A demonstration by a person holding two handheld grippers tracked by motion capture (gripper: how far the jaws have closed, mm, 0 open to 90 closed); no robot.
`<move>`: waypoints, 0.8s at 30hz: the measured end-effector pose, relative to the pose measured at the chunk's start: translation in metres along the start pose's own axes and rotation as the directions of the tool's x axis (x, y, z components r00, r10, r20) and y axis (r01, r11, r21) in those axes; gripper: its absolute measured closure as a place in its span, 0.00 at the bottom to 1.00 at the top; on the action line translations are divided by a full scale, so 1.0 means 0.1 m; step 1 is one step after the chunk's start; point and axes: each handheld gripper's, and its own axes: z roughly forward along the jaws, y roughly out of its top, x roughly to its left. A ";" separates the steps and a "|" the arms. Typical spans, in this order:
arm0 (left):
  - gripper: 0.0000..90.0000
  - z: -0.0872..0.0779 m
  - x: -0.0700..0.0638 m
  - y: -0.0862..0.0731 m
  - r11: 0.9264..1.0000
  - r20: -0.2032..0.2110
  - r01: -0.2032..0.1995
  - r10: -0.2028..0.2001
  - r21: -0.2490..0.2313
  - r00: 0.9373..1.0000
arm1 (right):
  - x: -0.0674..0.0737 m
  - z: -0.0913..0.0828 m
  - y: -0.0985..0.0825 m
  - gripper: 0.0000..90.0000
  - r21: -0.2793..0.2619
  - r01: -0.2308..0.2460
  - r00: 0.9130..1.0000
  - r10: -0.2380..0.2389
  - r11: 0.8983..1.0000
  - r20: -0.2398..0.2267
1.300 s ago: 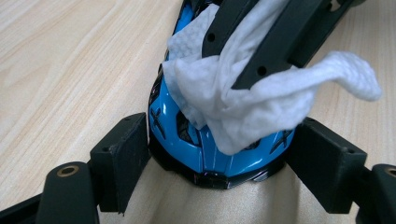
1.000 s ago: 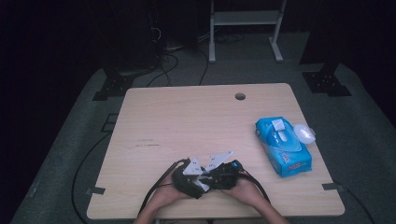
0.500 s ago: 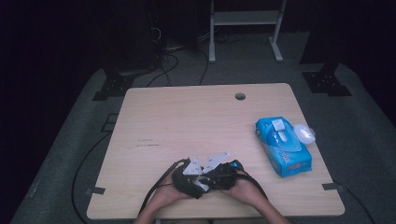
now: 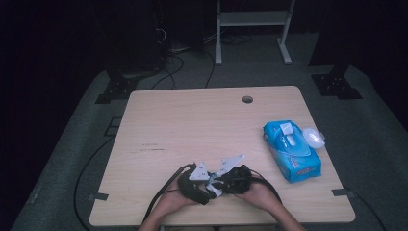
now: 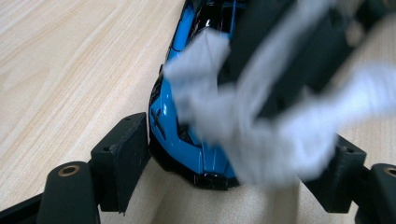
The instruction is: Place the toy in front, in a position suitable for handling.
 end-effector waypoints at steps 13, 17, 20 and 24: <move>0.26 0.01 -0.01 0.01 1.000 -0.005 0.002 -0.002 -0.009 1.000 | -0.10 -0.13 -0.08 0.89 0.017 -0.016 1.000 0.017 1.000 -0.025; 0.26 0.01 -0.01 0.01 1.000 -0.010 -0.004 0.004 -0.004 1.000 | -0.05 0.03 0.03 0.89 0.016 -0.006 0.998 0.007 1.000 -0.057; 0.26 0.01 -0.01 0.01 1.000 -0.004 -0.002 0.002 -0.006 1.000 | -0.05 0.10 0.06 0.89 0.012 -0.009 0.997 0.010 1.000 -0.079; 0.26 0.01 -0.01 0.01 1.000 -0.005 -0.003 0.003 -0.008 1.000 | -0.05 0.09 0.08 0.89 0.020 0.011 0.998 -0.010 1.000 -0.057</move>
